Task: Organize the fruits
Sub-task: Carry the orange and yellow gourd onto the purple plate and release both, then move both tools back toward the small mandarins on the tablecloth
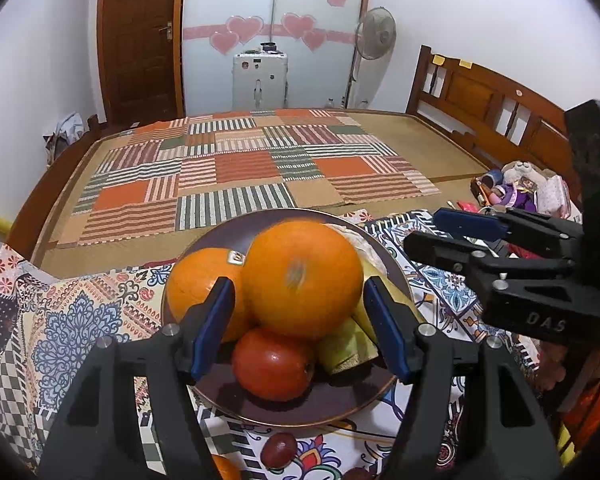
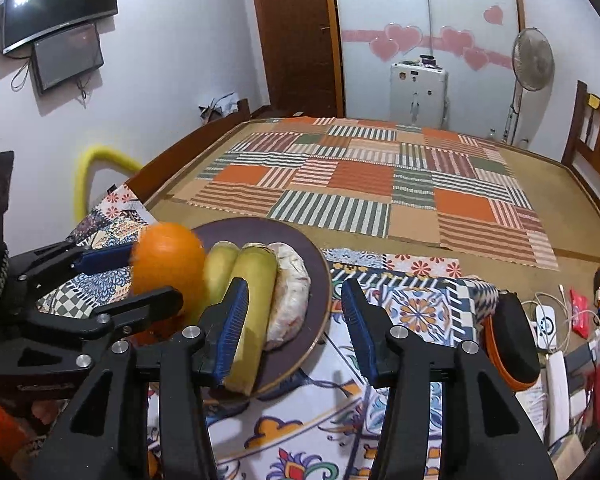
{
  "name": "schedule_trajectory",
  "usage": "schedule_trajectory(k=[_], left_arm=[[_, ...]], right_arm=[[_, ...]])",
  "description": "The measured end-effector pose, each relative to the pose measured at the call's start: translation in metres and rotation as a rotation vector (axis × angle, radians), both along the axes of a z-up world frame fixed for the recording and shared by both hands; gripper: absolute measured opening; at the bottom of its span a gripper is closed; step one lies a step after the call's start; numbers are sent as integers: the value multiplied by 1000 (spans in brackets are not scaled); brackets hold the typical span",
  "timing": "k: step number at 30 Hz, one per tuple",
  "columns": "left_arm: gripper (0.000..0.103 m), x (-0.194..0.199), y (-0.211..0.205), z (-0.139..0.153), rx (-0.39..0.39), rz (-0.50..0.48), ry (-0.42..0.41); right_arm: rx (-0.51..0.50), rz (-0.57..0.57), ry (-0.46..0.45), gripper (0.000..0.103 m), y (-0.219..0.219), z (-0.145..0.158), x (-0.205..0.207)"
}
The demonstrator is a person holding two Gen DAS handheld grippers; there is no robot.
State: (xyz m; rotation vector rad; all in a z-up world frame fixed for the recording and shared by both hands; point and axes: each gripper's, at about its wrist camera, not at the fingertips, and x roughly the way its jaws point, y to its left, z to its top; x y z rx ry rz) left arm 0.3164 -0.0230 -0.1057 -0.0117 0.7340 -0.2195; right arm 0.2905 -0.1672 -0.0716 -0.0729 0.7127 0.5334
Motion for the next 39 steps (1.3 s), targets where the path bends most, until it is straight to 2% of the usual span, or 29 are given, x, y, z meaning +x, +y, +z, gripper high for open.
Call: schedule_trajectory(k=[9,16,24,26,29,39], left_arm=[[66,0,-2,-6,14,-1,14],[66,-18,8,4,13,18,-16],[66,-63,31,29,31,51,-73],[66,-75,35,33,33,55,-80],[66,-94,40,38,37,61,-92],[67,-147,55,40,5,85,-91]], right_arm=[[0,16,-31,45,3,0,-6],[24,28,-32,45,3,0,-13],[16,33,-70,45,4,7,-41],[18,35,-81,47,5,9,-50],[28,40,-97,57,5,12,-65],[33,55,-126,61,14,17,-115]])
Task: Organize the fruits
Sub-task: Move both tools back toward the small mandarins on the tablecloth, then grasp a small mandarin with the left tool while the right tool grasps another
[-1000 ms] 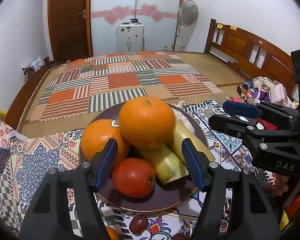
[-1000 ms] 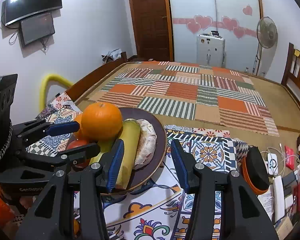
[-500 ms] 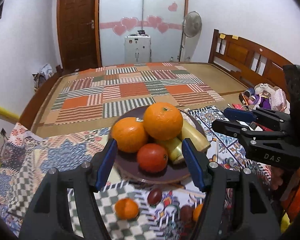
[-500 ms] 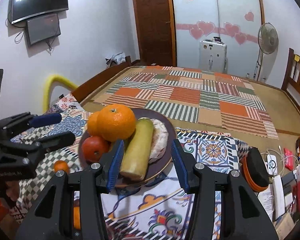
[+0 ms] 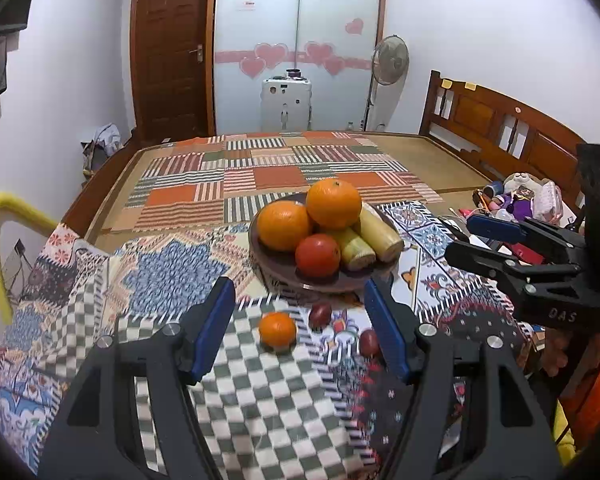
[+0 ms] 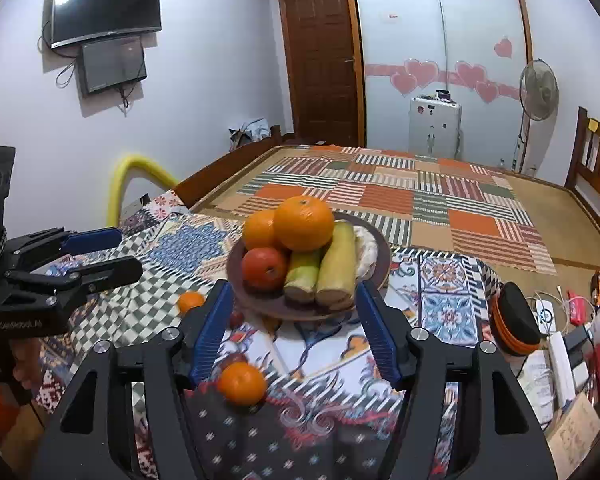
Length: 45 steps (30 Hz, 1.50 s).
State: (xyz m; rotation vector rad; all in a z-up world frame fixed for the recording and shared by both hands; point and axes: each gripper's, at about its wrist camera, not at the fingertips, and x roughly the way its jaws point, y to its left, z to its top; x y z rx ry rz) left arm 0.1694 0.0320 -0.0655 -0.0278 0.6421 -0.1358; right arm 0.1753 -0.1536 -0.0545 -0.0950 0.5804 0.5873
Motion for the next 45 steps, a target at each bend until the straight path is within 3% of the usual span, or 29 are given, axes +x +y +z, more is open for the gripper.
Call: schedule_trajectory(k=[10,19,25,28,42,45], left_arm=[[67,-29,6,-23,-16,5,40],[67,-36,16,-53,-31,22,105],[62,-25,21,-61,-57,41,128],[57,-17,21,-63,-66,41,142],[54,37,11,-78,-13,66,194],[48,47,8,-85,3,68,209]], right_arm=[[-53,35,33,61,18,-33,-35],[-90,40,101,61,34,-69,-25],[-82,42,136,43,36,-81,-15],[-76,47,138,35,32,-81,-14],[-34,36,95,34,11,-63,-13],[-38,21,87,34,5,-60,-10]])
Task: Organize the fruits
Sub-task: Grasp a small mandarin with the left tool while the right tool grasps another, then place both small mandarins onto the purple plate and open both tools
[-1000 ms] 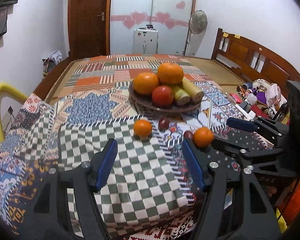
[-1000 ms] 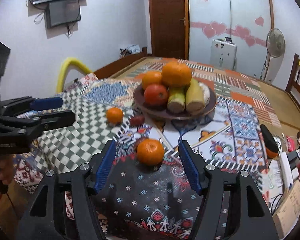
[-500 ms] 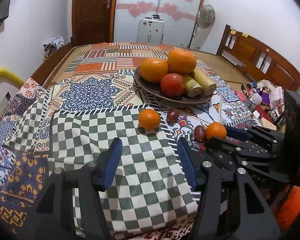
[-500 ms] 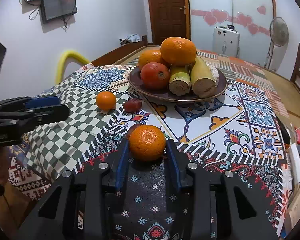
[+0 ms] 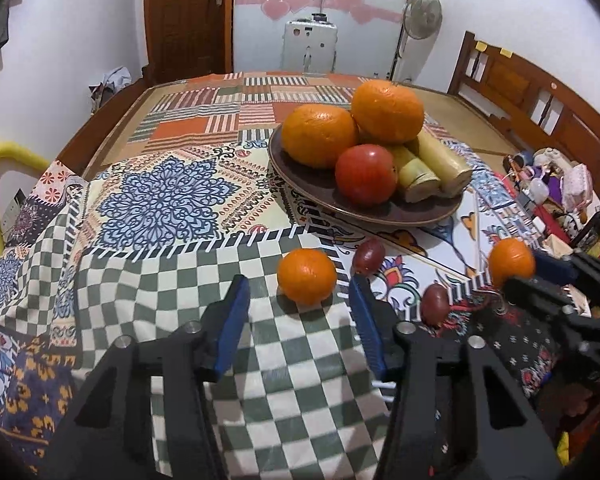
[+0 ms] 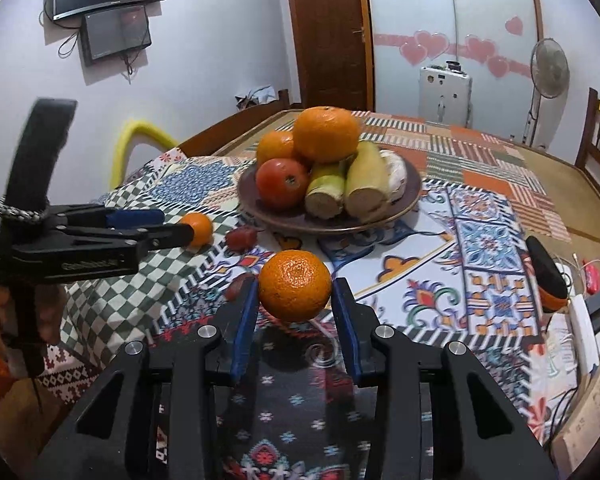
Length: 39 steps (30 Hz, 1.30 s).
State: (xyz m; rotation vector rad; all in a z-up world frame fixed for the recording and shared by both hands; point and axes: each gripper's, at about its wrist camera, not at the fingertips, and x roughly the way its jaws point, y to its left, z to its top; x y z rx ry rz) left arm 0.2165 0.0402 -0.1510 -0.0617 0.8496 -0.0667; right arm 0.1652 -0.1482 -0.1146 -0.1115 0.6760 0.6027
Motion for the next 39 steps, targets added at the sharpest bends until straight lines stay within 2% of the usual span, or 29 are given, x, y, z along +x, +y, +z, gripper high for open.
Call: schedule_trajectory(k=[7,17,32,39], left_arm=[[35,12,-4,-10,-14,-8,22],[34,13,-9,-1,-3,-11,-4],[34,6,-29,45,48,-76,-149],[34,22,-28,45,33,-79,-152]], right_arm=[[1,-37,0,34,-17,0,12],[-3,-64,-16,34,-29,6,20],[-3,-83,-63,34,-29,25,46],[-8,-63,-87,34,-17,34,58]])
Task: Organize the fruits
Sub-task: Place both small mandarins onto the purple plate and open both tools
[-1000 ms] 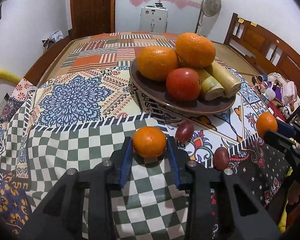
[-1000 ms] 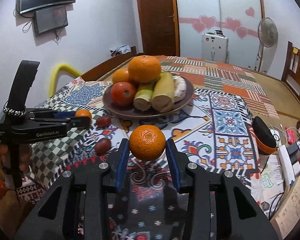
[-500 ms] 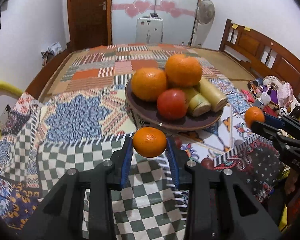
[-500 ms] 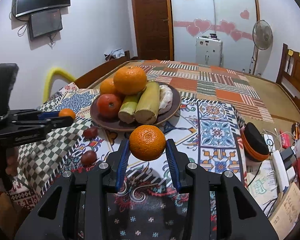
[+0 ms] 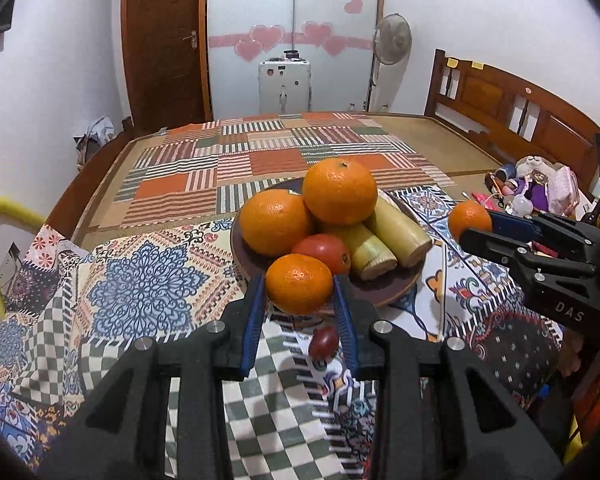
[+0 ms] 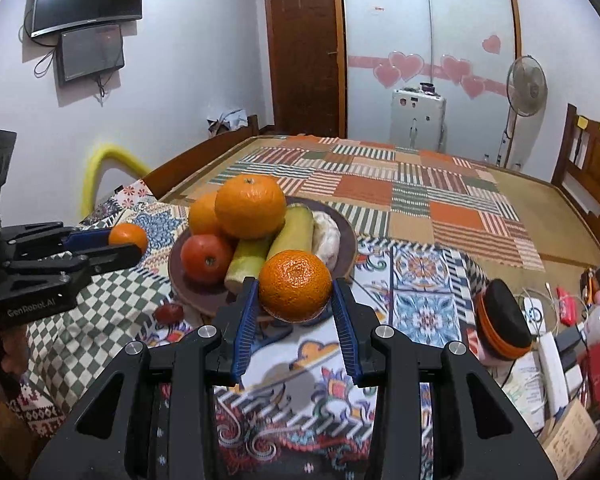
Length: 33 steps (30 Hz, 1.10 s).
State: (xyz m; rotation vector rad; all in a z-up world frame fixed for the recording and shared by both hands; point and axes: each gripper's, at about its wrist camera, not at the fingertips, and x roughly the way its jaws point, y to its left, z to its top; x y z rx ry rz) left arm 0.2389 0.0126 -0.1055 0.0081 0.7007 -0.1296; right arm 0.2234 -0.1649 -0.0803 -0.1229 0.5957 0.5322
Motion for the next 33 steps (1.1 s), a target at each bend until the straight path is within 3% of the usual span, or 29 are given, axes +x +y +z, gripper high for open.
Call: schedule_trajectory(k=[18,33], left_arm=[[34,52,18,-28,-20,27,71],[34,57,19,-31,-39,31,64]], right_arm=[[-86,76,-3,34,49,-12,24],[-95,82,1,35,53,-14,25]])
